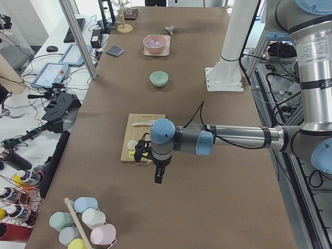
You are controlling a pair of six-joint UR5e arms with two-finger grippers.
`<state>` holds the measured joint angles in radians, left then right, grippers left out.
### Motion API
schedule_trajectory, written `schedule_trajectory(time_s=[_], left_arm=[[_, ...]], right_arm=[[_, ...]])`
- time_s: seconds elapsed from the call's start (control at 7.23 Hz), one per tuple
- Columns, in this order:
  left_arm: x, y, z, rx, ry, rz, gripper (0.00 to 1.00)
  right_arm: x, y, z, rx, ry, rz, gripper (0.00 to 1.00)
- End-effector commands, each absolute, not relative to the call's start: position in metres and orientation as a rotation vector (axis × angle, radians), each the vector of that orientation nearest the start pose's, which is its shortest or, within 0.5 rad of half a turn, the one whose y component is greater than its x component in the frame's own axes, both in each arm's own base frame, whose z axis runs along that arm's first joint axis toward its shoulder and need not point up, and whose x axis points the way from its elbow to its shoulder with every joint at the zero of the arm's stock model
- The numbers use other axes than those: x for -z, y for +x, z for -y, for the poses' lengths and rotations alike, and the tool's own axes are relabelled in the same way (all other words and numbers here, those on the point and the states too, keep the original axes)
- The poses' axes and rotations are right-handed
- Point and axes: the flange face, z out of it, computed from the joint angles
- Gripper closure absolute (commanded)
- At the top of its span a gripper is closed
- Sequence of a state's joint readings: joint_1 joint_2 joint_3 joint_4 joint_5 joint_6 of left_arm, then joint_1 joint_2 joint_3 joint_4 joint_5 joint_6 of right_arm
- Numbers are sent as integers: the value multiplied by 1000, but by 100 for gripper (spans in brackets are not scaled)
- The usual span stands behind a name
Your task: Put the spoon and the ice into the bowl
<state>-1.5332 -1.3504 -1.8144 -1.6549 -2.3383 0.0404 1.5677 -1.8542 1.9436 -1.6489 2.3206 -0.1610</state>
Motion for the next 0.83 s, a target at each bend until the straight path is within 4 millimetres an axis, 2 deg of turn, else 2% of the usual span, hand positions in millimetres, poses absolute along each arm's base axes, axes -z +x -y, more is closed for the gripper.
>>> schedule_trajectory(time_s=[0.0, 0.28, 0.42, 0.69], left_arm=[[-629, -49, 412, -117, 105, -759, 2], [-622, -51, 421, -126, 131, -731, 2], [-613, -50, 434, -127, 149, -732, 2], [-598, -52, 448, -121, 180, -737, 2]], right_arm=[[-603, 63, 373, 162, 78, 770, 0], [-582, 59, 376, 174, 117, 833, 0], [-575, 59, 383, 183, 134, 830, 0], [-542, 65, 412, 193, 213, 818, 0]])
